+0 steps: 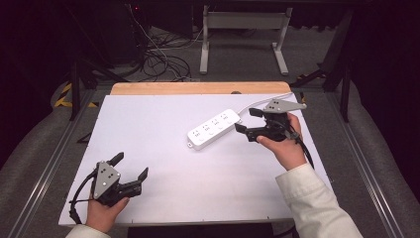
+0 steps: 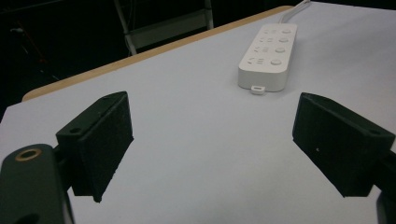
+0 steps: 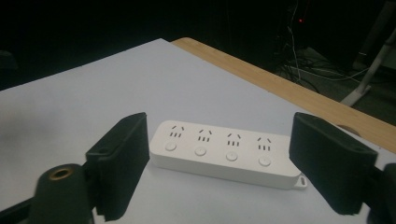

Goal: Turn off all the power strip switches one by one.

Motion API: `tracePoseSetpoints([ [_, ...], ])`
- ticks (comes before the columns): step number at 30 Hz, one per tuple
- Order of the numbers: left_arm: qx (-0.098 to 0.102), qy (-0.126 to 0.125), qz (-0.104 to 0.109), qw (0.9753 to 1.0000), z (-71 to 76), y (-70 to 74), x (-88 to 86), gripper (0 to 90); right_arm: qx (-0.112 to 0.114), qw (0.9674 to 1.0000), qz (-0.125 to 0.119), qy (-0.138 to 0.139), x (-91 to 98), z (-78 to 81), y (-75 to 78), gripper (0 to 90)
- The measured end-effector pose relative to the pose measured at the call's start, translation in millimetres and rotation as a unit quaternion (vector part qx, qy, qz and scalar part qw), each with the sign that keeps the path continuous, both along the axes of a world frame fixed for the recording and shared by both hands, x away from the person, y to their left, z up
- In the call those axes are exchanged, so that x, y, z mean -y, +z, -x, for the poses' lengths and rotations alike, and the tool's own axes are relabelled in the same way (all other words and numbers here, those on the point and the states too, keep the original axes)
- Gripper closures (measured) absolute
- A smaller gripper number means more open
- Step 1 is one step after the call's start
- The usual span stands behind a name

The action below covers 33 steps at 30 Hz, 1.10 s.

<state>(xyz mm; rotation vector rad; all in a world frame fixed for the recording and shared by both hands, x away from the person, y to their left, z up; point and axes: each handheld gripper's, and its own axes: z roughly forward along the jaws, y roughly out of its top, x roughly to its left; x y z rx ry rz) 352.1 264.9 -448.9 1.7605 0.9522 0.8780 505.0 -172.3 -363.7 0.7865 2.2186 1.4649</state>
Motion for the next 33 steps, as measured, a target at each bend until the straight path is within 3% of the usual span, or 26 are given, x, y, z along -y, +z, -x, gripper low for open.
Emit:
tracePoseSetpoints([
  [9, 0.0, -0.006, -0.003, 1.0, 1.8, 1.2, 1.7, 12.2, -0.002, 0.9995, -0.026, 0.018, 27.0, 33.7, -14.9, 7.6],
  [19, -0.001, -0.012, 0.005, 0.9999, 4.8, 3.5, 1.5, 12.0, -0.008, 0.9982, -0.048, 0.034, 55.4, 55.0, -55.7, 5.5],
  [26, -0.006, -0.013, 0.001, 0.9999, 6.5, 4.3, 1.7, 12.5, -0.014, 0.9987, -0.038, 0.03, 66.3, 67.7, -84.1, 4.6],
  [33, -0.012, -0.018, -0.002, 0.9998, 8.0, 3.9, 1.3, 12.6, -0.046, 0.9987, -0.017, 0.017, 69.4, 73.3, -111.2, 4.8],
])
